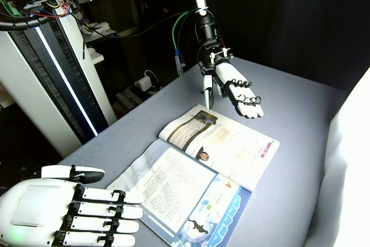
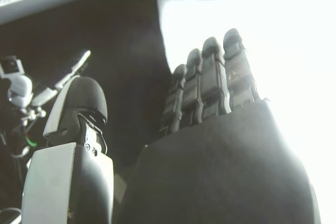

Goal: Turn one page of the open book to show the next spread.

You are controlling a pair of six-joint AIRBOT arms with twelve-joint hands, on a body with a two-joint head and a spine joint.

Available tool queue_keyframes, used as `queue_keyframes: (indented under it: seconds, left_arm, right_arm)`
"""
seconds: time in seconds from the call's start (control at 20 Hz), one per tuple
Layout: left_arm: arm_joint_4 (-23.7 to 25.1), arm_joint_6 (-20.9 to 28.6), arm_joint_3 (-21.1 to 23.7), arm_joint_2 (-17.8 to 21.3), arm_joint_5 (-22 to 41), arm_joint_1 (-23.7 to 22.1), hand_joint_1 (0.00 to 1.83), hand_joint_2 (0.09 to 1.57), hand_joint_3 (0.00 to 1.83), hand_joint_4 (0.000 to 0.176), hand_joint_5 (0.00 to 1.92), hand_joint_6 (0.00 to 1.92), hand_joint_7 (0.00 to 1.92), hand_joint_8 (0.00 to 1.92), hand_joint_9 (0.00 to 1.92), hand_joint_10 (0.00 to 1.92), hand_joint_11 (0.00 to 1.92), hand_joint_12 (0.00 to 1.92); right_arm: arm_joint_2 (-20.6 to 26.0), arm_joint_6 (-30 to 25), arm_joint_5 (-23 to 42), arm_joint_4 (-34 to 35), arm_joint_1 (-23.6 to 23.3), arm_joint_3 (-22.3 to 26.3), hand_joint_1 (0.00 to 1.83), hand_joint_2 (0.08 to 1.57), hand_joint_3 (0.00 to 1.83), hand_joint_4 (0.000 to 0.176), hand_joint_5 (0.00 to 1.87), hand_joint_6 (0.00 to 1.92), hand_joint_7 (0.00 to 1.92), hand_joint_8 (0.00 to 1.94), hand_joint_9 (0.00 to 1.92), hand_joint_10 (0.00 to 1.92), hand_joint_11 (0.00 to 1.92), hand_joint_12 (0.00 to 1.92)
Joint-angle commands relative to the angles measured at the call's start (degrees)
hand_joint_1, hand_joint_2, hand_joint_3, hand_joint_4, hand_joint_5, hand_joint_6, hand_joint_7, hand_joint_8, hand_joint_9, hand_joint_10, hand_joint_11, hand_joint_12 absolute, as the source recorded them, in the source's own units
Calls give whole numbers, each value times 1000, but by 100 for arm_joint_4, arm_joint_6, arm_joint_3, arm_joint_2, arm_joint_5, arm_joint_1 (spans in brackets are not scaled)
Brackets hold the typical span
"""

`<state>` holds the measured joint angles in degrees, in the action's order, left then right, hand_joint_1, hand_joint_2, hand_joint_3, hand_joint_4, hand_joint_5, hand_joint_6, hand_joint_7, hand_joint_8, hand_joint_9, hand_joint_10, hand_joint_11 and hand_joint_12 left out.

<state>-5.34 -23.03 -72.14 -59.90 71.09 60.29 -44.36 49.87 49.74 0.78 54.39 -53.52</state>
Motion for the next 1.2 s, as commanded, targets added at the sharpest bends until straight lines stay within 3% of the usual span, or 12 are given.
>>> queue_keyframes:
  seconds: [0.0,0.15,0.3,0.4,0.45,0.55,0.65,0.75,0.8,0.85,1.05,1.15]
  left_arm:
    - [-108,45,-21,-31,648,7,215,1331,27,53,10,0,0,0,0,0,0,0]
    - [-143,60,-21,-65,636,60,195,1330,16,78,0,0,0,0,0,0,0,0]
    - [-344,60,-32,-78,694,194,278,1335,8,46,9,3,0,0,0,0,0,0]
    - [-543,61,-1,-51,822,379,278,1343,7,56,28,8,0,0,0,0,0,0]
    - [-648,60,29,-20,890,477,269,1340,5,37,50,17,0,0,0,0,0,0]
    - [-852,56,95,49,1032,690,302,1340,3,33,54,14,0,0,0,0,0,0]
    - [-949,49,136,94,1087,800,329,1351,6,41,47,8,0,0,0,0,0,0]
    - [-1011,43,159,108,1129,869,333,1348,3,69,43,5,0,0,0,0,0,0]
    - [-1036,43,167,108,1151,895,334,1346,2,68,49,7,0,0,0,0,1,0]
    - [-1057,42,172,106,1170,910,334,1346,2,52,52,7,0,0,0,0,9,4]
    - [-1115,42,200,120,1226,980,309,1354,3,71,47,2,0,0,0,0,11,8]
    - [-1170,42,227,133,1283,1039,290,1346,0,64,68,8,0,0,0,0,1,1]
  right_arm:
    - [30,3,562,48,-69,9,163,1256,35,0,0,0,0,0,0,0,0,0]
    - [7,-15,362,-82,-79,0,136,1266,27,0,0,0,0,0,0,0,0,0]
    - [-107,-139,-93,-436,-251,-89,107,1278,21,0,0,0,0,0,0,0,0,0]
    - [-223,-295,-423,-752,-410,-170,118,1272,13,0,15,6,0,0,0,0,0,0]
    - [-285,-345,-568,-883,-488,-205,129,1265,8,0,29,10,0,0,0,0,0,0]
    - [-411,-531,-902,-1222,-630,-289,58,1267,7,0,17,3,0,0,0,0,0,0]
    - [-530,-755,-1173,-1553,-722,-377,135,1273,6,0,33,8,0,0,0,0,0,0]
    - [-650,-919,-1434,-1861,-832,-451,69,1275,5,0,3,0,0,0,0,0,0,0]
    - [-712,-976,-1542,-1980,-875,-487,42,1277,5,0,1,0,0,0,0,0,0,0]
    - [-765,-1032,-1629,-2073,-905,-523,34,1273,3,0,0,0,0,0,0,0,0,0]
    - [-975,-1187,-1920,-2317,-932,-658,0,1257,0,0,0,0,0,0,0,0,0,0]
    - [-1106,-1187,-2037,-2367,-933,-729,0,1246,0,0,0,0,0,0,0,0,0,0]
